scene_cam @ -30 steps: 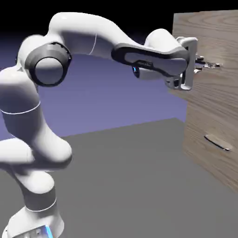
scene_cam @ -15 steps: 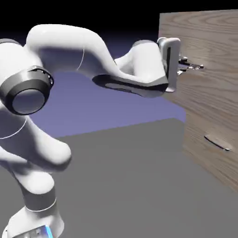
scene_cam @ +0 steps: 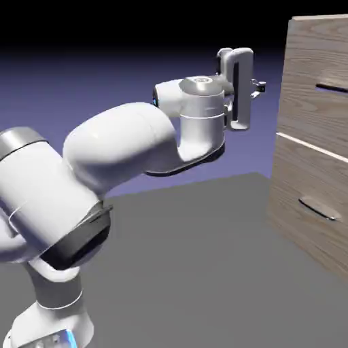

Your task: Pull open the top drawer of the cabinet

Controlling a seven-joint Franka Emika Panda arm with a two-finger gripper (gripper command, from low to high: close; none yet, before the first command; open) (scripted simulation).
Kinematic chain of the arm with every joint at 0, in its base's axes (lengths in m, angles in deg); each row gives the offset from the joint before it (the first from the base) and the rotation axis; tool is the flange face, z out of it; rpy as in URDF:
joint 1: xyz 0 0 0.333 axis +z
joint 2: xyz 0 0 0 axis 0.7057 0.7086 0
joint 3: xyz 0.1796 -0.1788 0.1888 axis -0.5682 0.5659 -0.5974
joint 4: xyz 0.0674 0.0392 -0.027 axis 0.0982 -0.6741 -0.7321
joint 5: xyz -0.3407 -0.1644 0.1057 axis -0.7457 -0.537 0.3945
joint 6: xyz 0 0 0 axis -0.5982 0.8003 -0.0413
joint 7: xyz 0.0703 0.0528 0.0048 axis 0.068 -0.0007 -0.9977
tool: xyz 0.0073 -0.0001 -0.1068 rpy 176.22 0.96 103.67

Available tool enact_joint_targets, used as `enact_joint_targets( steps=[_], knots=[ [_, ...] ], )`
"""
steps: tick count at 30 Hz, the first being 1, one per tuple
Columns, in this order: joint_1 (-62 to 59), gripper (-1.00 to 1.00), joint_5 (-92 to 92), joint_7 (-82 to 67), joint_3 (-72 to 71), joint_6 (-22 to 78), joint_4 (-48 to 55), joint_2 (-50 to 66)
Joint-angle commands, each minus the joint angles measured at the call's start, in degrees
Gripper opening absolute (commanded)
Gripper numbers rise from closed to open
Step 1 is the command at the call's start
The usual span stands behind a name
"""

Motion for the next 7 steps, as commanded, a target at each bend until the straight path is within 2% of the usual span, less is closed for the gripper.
enact_joint_targets(
  steps=[1, 2, 7],
  knots=[
    [0.2, -1.0, 0.0, -0.2, 0.1, 0.1, 0.0, 0.2],
    [0.2, 1.0, 0.0, -0.2, 0.1, 0.1, 0.0, 0.2],
    [-7.7, 1.0, 3.6, -0.9, -5.7, 0.9, -8.0, 3.1]
  ],
)
